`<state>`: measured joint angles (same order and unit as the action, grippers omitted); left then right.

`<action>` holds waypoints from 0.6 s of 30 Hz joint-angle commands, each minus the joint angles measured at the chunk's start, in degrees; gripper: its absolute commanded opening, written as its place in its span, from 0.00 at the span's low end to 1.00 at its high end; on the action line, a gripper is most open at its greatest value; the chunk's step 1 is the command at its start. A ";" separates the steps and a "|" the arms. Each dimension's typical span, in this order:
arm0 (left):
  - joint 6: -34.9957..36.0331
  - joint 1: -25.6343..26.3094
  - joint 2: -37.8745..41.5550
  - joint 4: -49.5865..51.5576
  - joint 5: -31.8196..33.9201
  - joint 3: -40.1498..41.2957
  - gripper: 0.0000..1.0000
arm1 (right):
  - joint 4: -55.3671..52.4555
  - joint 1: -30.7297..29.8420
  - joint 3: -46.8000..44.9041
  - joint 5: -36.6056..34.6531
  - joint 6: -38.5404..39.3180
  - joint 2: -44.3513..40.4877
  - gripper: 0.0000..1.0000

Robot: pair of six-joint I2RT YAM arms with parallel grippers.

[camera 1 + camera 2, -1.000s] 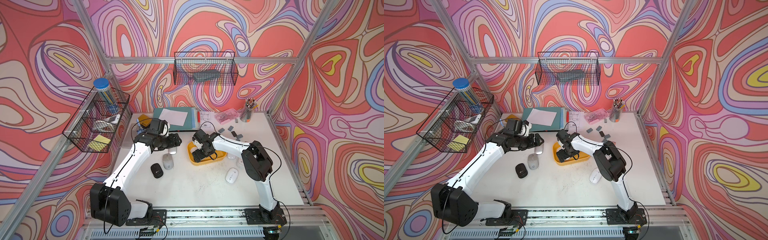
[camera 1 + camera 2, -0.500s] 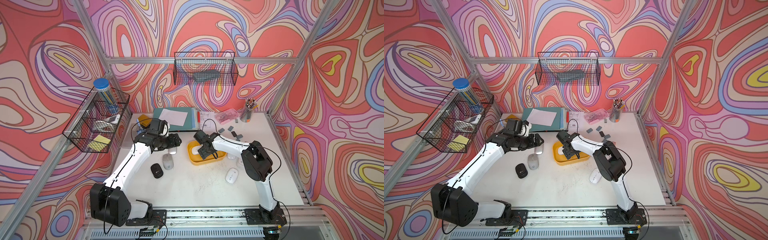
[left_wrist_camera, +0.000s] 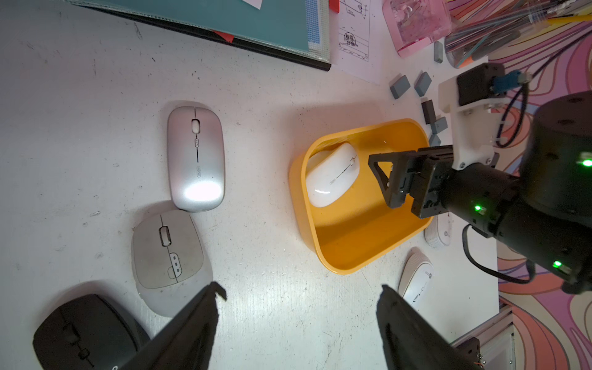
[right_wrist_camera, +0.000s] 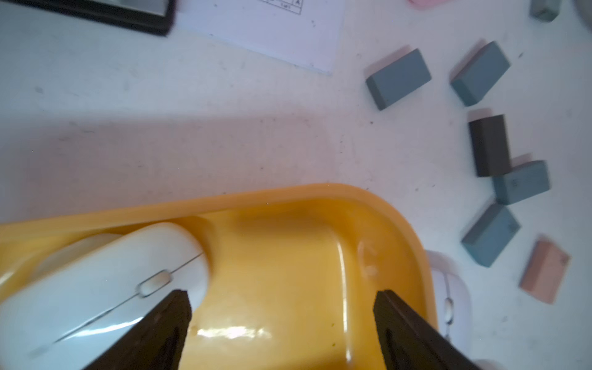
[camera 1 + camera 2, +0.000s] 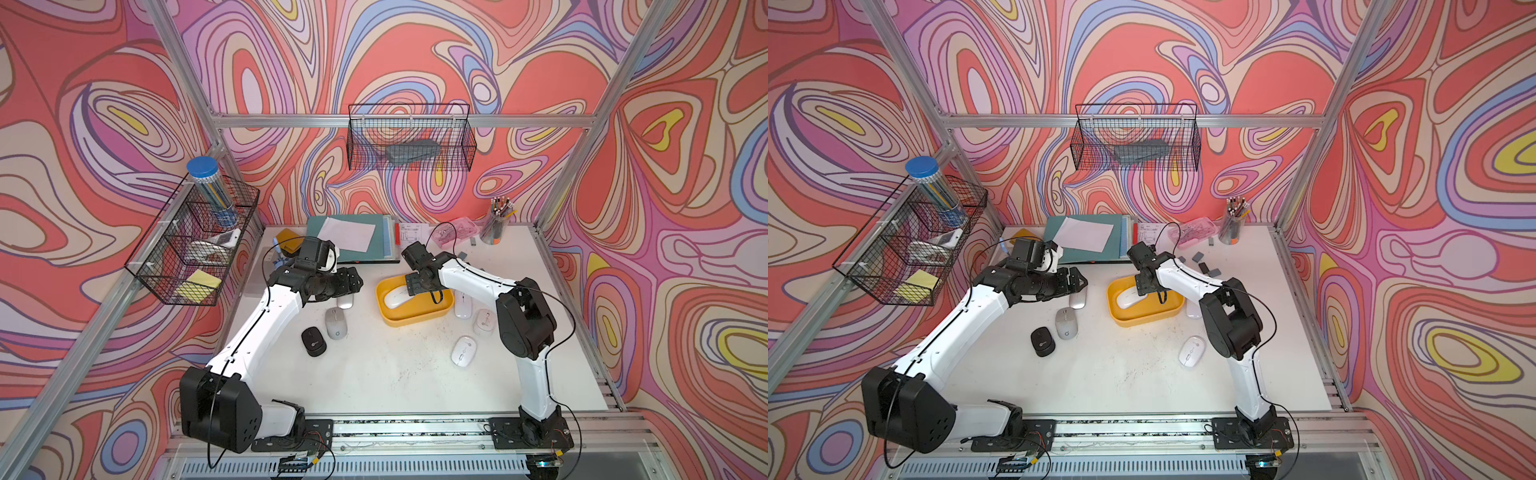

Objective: Take out the mouse from the storage box
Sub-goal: Pick up the mouse from the storage box.

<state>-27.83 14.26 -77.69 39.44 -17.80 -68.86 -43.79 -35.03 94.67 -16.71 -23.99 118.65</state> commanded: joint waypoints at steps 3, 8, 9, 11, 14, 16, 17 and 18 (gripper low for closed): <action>0.59 0.06 0.93 1.03 -0.82 -0.40 0.81 | -1.08 -2.68 2.59 9.96 -16.19 -2.97 0.90; 0.28 0.06 1.59 0.79 -1.50 -0.37 0.81 | 1.02 -4.76 1.14 11.94 -28.37 -1.21 0.90; 0.24 0.06 1.79 0.81 -1.54 -0.38 0.80 | 0.97 -4.96 1.19 11.59 -29.95 -0.74 0.90; 0.26 0.06 2.19 0.75 -1.61 -0.23 0.80 | 0.65 -5.25 1.18 9.57 -32.27 -0.67 0.90; 0.08 0.06 2.79 0.55 -1.56 -0.13 0.80 | -0.12 -5.56 2.22 7.28 -34.26 -0.89 0.91; -0.02 0.06 2.81 0.55 -2.08 -0.18 0.80 | -1.98 -5.64 3.88 6.92 -35.83 0.13 0.92; -0.05 0.06 2.73 0.55 -2.38 -0.22 0.80 | -3.24 -5.66 5.19 7.26 -36.37 1.04 0.92; -0.08 0.06 2.80 0.51 -2.53 -0.22 0.80 | -3.49 -5.71 5.94 7.60 -36.54 2.01 0.92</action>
<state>-27.90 14.26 -75.85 39.42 -19.33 -68.86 -44.95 -40.53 98.00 -7.94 -56.53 117.99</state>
